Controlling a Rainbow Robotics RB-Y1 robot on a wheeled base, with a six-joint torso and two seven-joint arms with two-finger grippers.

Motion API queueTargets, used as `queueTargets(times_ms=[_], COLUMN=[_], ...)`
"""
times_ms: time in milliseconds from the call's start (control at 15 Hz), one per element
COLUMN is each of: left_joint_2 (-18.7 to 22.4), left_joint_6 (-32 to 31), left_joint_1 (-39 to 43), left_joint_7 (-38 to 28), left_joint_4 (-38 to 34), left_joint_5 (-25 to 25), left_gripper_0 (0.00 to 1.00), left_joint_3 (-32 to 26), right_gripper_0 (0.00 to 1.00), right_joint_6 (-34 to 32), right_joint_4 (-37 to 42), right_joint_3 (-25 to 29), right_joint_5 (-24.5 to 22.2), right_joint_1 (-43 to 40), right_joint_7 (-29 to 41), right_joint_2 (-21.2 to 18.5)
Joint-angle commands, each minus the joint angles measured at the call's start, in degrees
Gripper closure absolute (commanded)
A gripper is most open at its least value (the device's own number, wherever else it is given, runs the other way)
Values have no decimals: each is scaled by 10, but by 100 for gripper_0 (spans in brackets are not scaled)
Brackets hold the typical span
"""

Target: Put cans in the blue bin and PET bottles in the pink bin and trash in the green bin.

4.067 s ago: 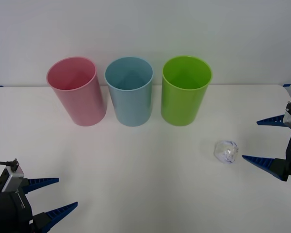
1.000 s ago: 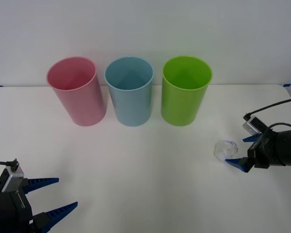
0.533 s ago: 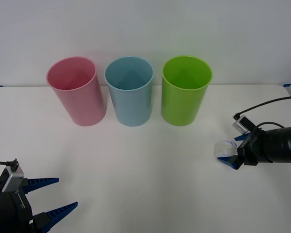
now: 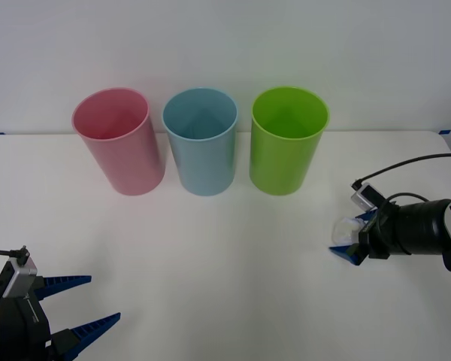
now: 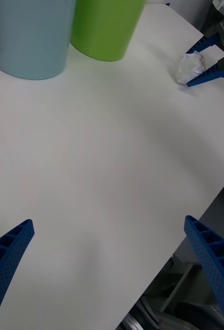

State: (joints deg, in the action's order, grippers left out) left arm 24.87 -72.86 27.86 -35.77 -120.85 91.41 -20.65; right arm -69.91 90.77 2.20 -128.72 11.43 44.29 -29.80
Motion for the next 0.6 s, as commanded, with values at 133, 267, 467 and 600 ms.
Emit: queueTargets(times_ms=[133,267,467,600], left_joint_2=[0,0,0,0], left_joint_6=[0,0,0,0], left_joint_1=[0,0,0,0], left_joint_7=[0,0,0,0], left_joint_4=[0,0,0,0], left_joint_5=[0,0,0,0], left_gripper_0=[0,0,0,0], left_joint_3=[0,0,0,0], right_gripper_0=[0,0,0,76], right_joint_6=[13,13,13,13], right_joint_4=[-9,-9,-9,-9], right_joint_3=[-3,-3,-4,-4], right_joint_5=[-5,-7,-7,-11], right_joint_1=[0,0,0,0], right_joint_7=[-3,-3,-3,-2], right_joint_2=[4,4,5,5])
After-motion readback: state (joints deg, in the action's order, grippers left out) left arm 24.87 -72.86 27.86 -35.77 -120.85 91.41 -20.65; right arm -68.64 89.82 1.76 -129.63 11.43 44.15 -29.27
